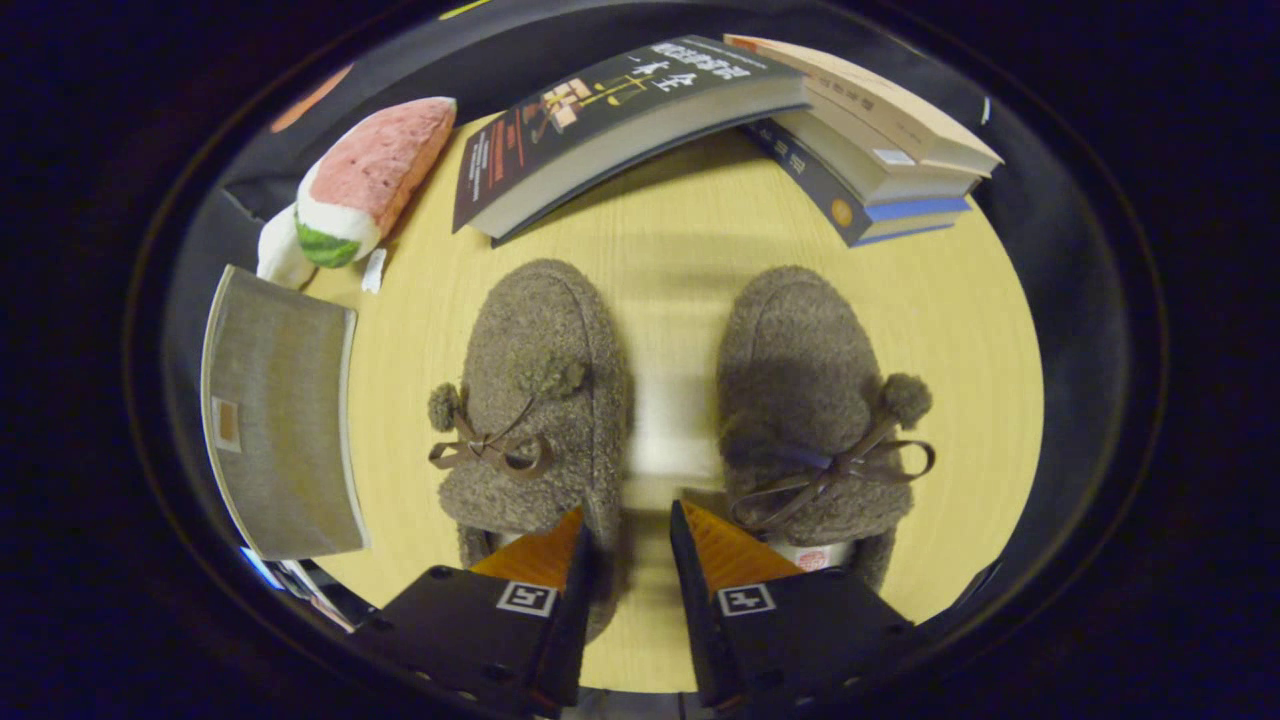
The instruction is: Open the storage box then place both shoes into the box .Put the left shoe in first, then the right shoe, with the right side of both shoes facing outward in a uniform manner.
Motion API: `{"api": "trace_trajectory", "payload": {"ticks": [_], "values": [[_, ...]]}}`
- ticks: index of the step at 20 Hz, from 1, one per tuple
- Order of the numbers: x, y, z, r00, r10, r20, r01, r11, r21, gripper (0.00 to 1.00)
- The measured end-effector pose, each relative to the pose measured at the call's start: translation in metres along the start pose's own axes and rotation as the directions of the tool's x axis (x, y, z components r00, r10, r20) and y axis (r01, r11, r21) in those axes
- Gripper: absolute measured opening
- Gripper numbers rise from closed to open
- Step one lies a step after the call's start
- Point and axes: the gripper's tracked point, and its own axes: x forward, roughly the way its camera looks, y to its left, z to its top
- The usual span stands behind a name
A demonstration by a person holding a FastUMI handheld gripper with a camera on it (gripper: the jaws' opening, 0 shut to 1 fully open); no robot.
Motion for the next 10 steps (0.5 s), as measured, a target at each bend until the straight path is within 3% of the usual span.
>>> {"api": "trace_trajectory", "payload": {"ticks": [1,2,4,10], "values": [[0.002,0.005,0.0,0.999,0.035,-0.002,-0.035,0.999,0.02,0.33],[0.004,0.011,0.0,0.997,0.076,-0.007,-0.076,0.997,0.022,0.31],[0.003,0.011,-0.002,0.997,0.076,-0.018,-0.076,0.997,-0.019,0.06],[-0.017,0.016,-0.011,0.995,0.103,-0.006,-0.103,0.995,-0.01,0.05]]}}
